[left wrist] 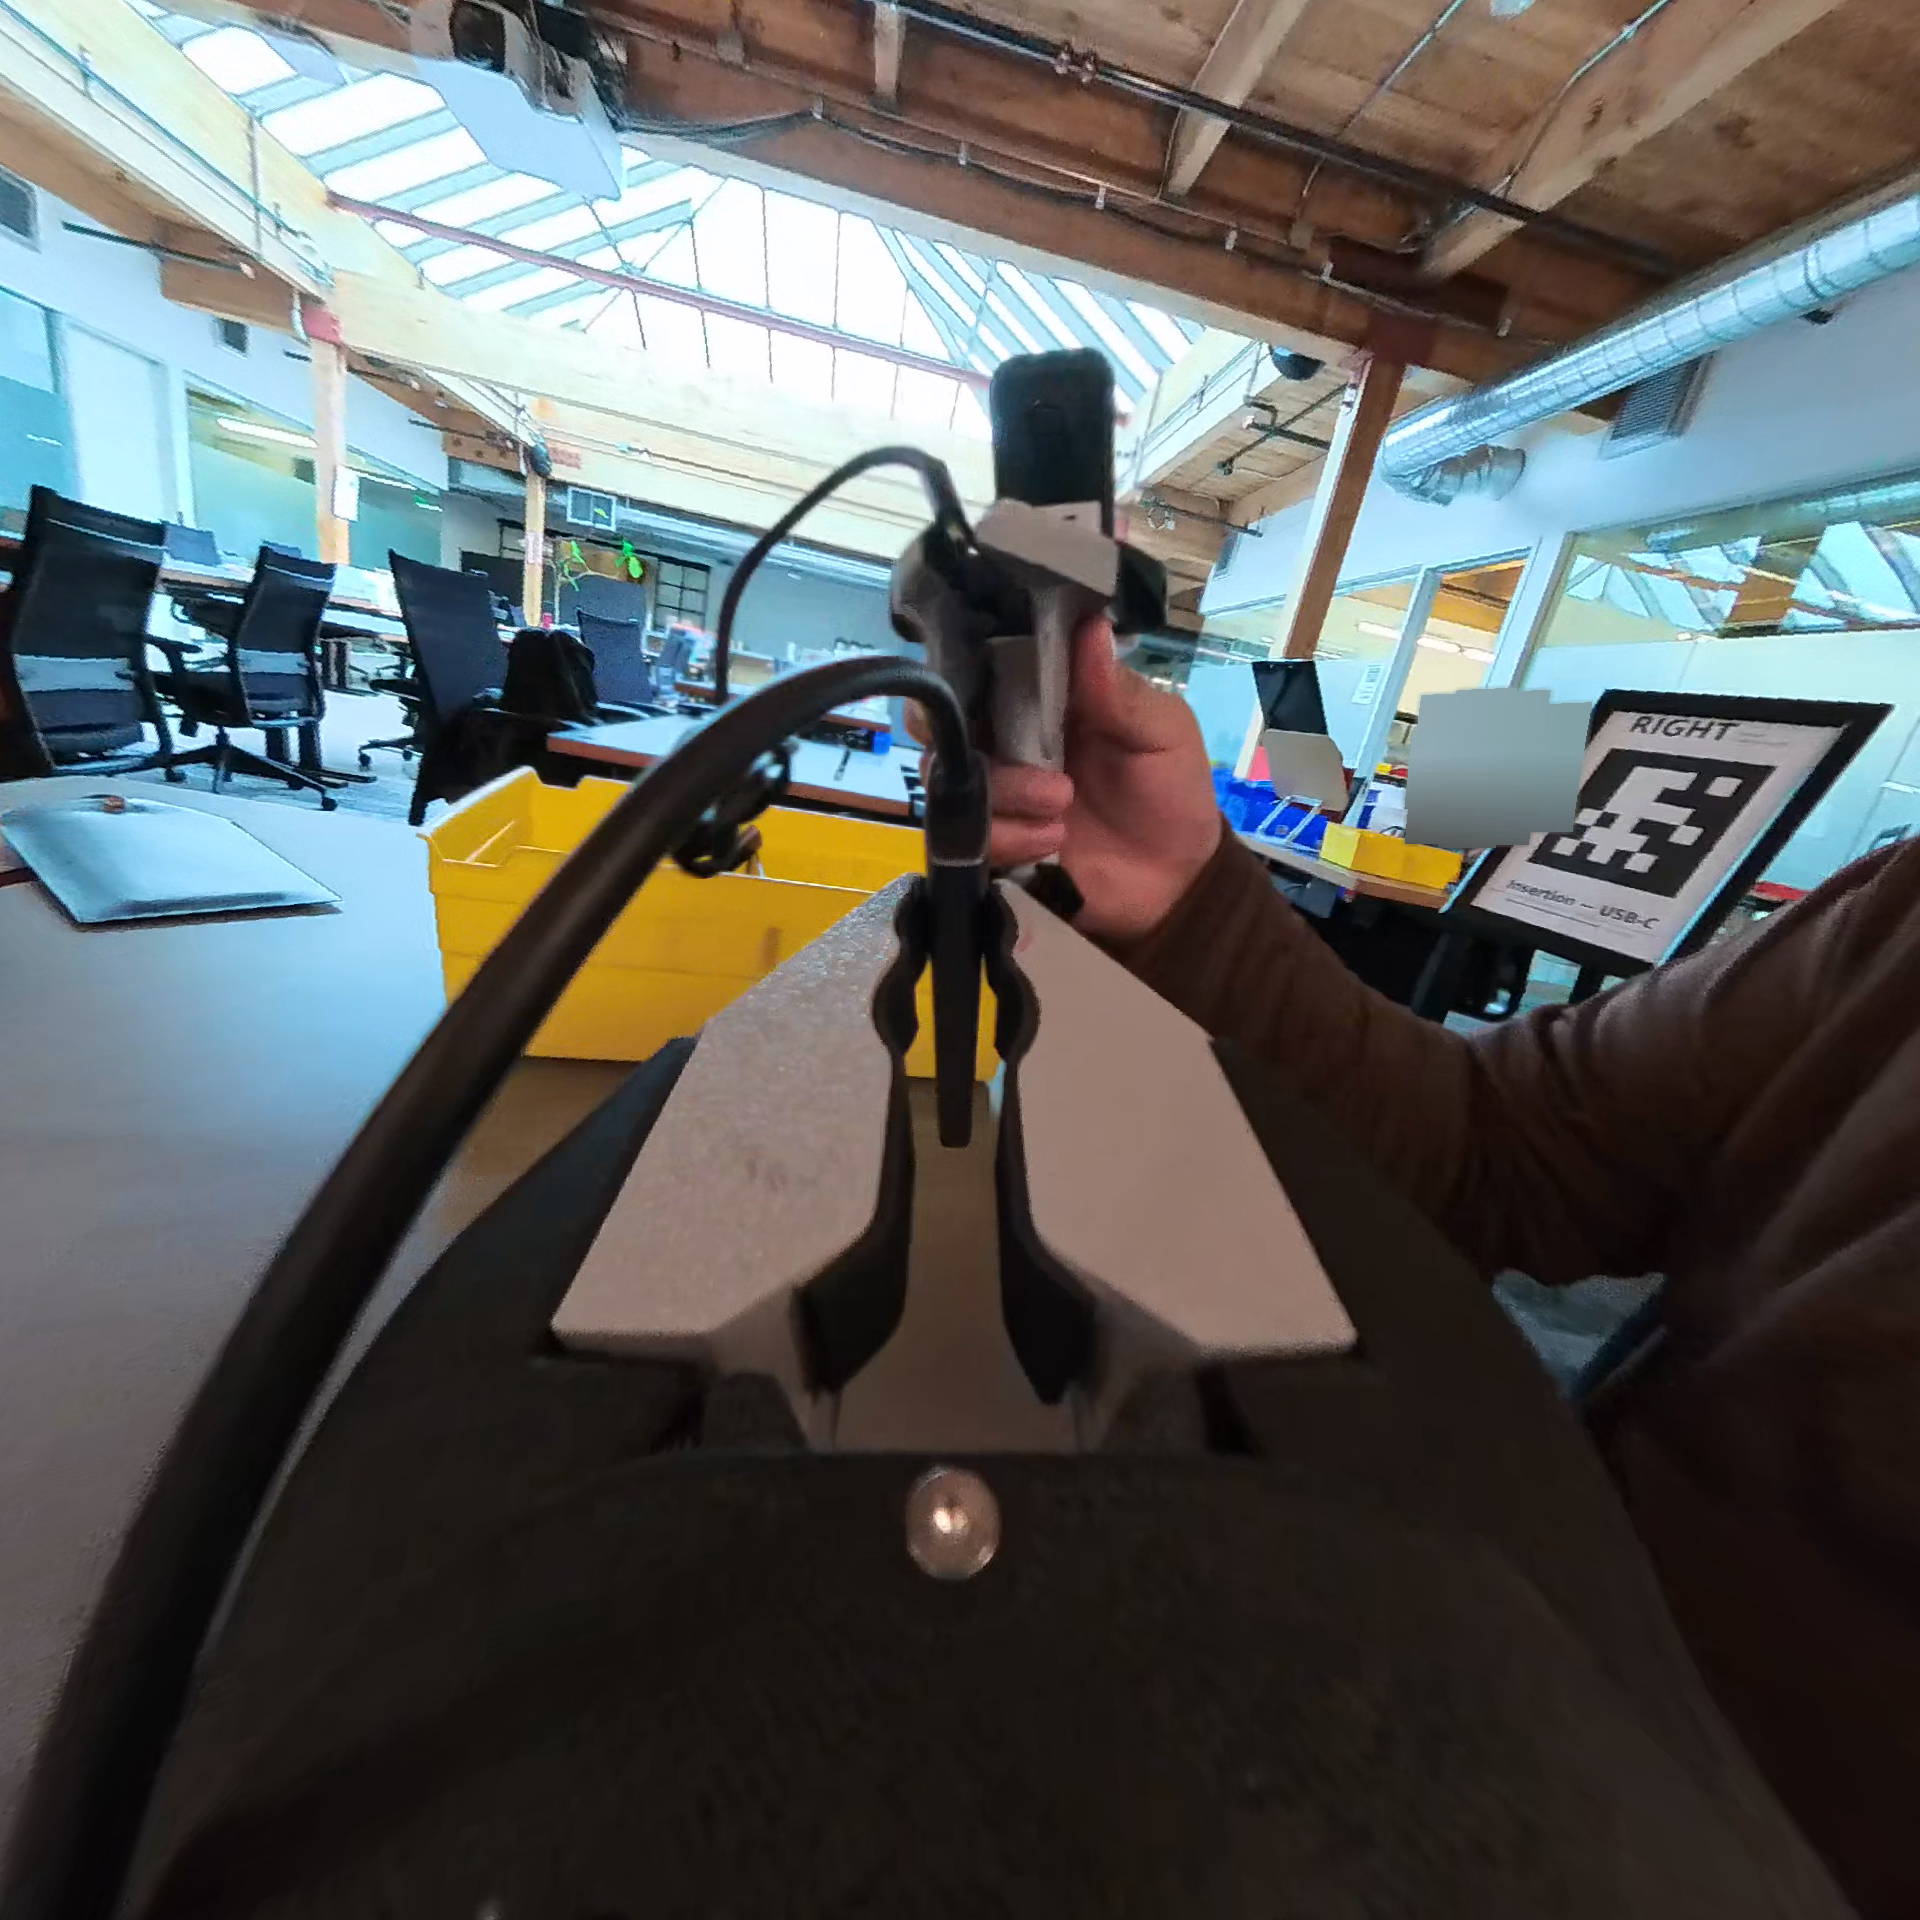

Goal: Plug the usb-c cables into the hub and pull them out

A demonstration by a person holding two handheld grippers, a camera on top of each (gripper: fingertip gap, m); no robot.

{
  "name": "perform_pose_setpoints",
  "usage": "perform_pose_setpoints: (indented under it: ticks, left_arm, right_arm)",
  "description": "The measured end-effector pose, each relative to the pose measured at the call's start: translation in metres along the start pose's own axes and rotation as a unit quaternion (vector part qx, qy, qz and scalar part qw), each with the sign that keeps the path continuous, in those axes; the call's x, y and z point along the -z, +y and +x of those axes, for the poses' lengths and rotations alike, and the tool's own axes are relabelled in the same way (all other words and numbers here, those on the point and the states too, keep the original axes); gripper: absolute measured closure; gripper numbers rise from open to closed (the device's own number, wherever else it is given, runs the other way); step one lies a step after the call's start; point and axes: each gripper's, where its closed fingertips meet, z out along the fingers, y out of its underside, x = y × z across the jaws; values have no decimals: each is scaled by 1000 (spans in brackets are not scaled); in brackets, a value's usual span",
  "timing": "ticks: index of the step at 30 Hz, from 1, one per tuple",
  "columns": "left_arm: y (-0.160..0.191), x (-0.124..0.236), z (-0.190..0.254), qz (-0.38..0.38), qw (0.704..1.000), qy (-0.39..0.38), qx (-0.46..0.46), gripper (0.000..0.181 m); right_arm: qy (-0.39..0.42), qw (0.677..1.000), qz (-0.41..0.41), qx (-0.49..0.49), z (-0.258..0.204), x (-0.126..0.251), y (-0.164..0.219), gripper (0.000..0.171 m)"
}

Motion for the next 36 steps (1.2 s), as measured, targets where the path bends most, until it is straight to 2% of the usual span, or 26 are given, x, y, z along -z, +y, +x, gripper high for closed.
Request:
perform_pose_setpoints:
  ticks: [3,6,9,14,17,20,22,25,30,32,36]
  left_arm:
    - [1,1,-3,0,999,4,32,174]
    - [3,1,-7,-2,999,-1,39,174]
    - [9,-1,-7,-20,999,-6,30,174]
    - [22,-5,-6,-55,998,-11,8,174]
    - [27,-6,-7,-68,998,-15,3,174]
    - [29,-6,-8,-71,997,-17,7,174]
    - [29,-5,-9,-71,997,-17,9,174]
    - [28,-5,-8,-69,997,-14,11,174]
    - [29,-7,-5,-71,997,-3,14,174]
    - [31,-8,-3,-74,997,2,14,173]
    - [29,-9,1,-67,997,17,24,174]
  right_arm:
    - [41,995,-95,-3,1,38,9,165]
    - [133,971,-199,4,17,83,20,165]
    - [209,932,-296,-7,32,129,32,165]
    - [279,858,-425,-74,54,189,57,164]
    - [301,812,-487,-111,65,213,80,164]
    - [336,764,-532,-142,79,237,97,171]
    - [341,750,-548,-147,81,244,103,170]
    - [363,748,-541,-124,86,244,96,167]
    - [371,773,-512,-49,81,216,75,166]
    - [334,797,-503,-21,67,188,74,162]
    - [194,851,-487,38,17,108,88,150]
